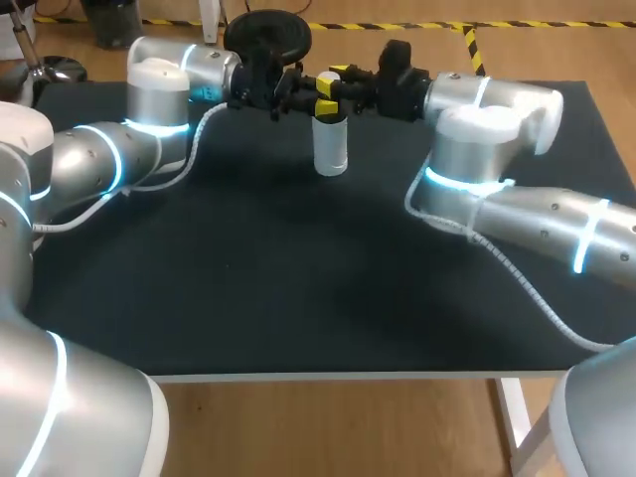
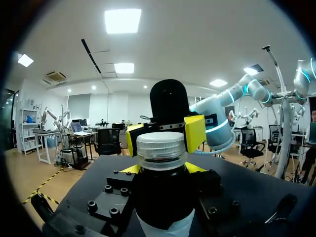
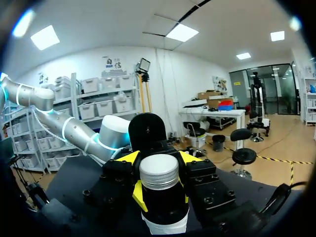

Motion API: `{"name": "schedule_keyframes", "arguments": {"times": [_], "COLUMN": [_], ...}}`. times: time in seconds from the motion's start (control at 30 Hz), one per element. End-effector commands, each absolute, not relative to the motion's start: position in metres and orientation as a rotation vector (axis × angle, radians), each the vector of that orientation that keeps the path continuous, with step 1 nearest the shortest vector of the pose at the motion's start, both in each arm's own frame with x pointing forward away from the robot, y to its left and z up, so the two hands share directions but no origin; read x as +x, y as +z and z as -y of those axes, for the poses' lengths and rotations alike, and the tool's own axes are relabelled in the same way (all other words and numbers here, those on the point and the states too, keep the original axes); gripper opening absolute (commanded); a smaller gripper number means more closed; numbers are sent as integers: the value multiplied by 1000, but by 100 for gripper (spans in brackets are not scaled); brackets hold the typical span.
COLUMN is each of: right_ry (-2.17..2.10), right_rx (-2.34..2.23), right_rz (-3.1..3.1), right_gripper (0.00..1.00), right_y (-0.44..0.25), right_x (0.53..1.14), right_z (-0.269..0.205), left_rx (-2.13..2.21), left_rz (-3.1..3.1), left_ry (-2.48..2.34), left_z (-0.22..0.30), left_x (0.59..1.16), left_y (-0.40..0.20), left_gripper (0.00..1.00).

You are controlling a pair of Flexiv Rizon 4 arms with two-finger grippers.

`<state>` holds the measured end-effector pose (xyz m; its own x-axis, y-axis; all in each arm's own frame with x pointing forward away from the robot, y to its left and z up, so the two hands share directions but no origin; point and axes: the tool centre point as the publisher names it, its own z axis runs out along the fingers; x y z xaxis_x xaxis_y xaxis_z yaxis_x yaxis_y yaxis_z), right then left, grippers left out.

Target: Unscrew the bottle cap

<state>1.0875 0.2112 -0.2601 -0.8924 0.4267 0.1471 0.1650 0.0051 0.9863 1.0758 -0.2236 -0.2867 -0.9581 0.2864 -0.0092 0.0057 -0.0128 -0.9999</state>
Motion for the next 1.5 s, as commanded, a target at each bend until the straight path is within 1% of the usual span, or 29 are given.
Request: {"name": "schedule_keyframes", "arguments": {"times": [0.03,0.3,0.83,1.1,1.5], "right_ry": [2158,2171,2417,2422,2493], "right_rx": [374,166,-317,-685,-1021], "right_rz": [-2204,-2334,-2533,-2647,-2657], "right_gripper": [0,0,0,0,0], "right_y": [-277,-281,-287,-283,-277], "right_x": [1103,1109,1108,1092,1076], "right_z": [-198,-201,-206,-212,-215], "left_rx": [-456,-456,-456,-456,-456], "left_rz": [1956,1956,1956,1956,1956], "left_ry": [1997,1997,1997,1997,1997], "left_z": [221,221,221,221,221], "left_x": [1081,1081,1081,1081,1081], "left_y": [-286,-286,-286,-286,-286], "left_gripper": [0,0,0,0,0]}}
